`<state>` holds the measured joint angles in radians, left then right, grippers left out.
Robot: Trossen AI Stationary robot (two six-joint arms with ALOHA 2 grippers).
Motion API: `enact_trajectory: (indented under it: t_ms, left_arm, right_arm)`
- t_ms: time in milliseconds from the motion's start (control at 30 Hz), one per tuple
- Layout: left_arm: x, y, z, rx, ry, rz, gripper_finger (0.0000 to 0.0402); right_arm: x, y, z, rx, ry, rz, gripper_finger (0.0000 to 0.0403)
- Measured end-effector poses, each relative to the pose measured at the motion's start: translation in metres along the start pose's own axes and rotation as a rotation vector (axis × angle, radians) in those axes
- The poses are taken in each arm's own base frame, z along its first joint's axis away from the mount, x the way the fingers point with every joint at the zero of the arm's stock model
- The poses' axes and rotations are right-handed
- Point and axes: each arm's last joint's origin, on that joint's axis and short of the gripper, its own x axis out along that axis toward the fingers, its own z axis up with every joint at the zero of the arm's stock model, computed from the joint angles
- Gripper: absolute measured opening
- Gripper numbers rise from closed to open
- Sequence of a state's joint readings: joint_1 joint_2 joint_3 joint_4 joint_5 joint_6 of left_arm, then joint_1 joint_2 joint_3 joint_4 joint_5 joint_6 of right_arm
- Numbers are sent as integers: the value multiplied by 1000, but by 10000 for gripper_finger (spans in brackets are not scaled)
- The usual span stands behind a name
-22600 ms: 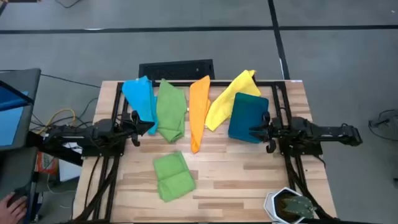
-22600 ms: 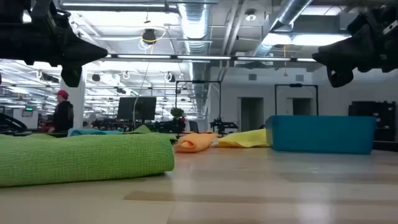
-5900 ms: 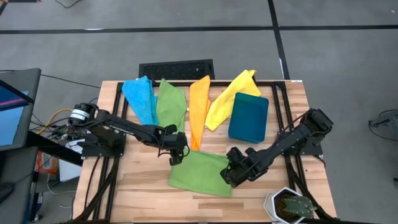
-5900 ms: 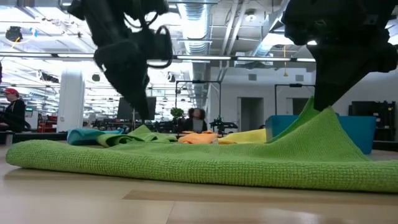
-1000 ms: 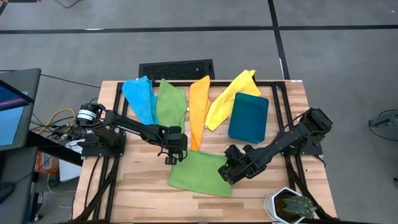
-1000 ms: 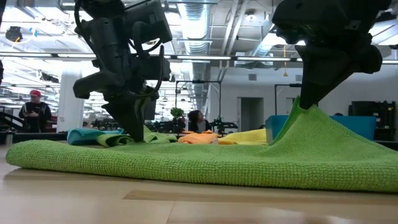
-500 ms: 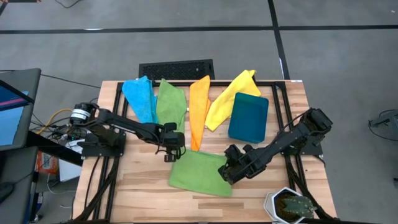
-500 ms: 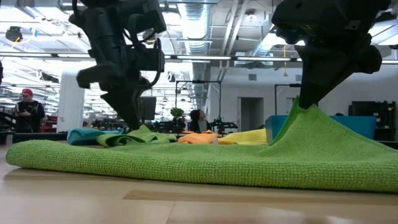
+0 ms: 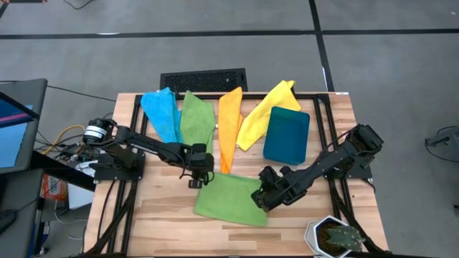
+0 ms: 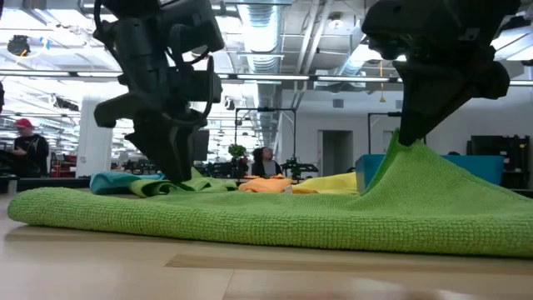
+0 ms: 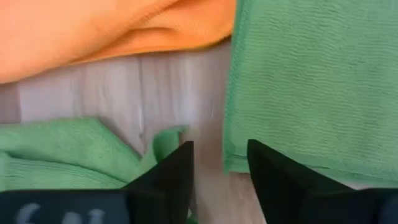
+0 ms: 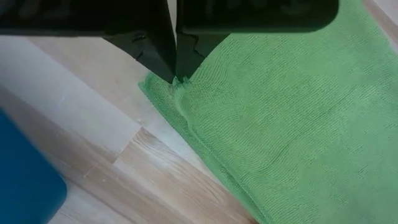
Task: Fold microfiber towels
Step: Fold the bottom green microfiber cloth
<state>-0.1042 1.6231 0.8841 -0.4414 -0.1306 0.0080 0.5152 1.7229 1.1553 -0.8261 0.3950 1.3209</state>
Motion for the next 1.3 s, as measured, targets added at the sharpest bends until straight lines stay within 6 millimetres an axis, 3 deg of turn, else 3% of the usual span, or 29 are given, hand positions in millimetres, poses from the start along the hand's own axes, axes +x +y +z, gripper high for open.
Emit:
enact_trajectory:
  t_ms: [400, 767, 1133, 1300]
  left_arm:
    - [5, -3, 0, 17, -3, -8, 141]
    - [5, -2, 1, 30, -14, 11, 77]
    - [9, -3, -3, 3, -26, 11, 133]
    - [11, -3, -9, -4, -2, 9, 136]
  right_arm:
    - [0, 0, 0, -18, 0, 2, 28]
    - [0, 0, 0, -19, 0, 1, 27]
    - [0, 0, 0, -19, 0, 2, 22]
    - [0, 0, 0, -21, 0, 3, 25]
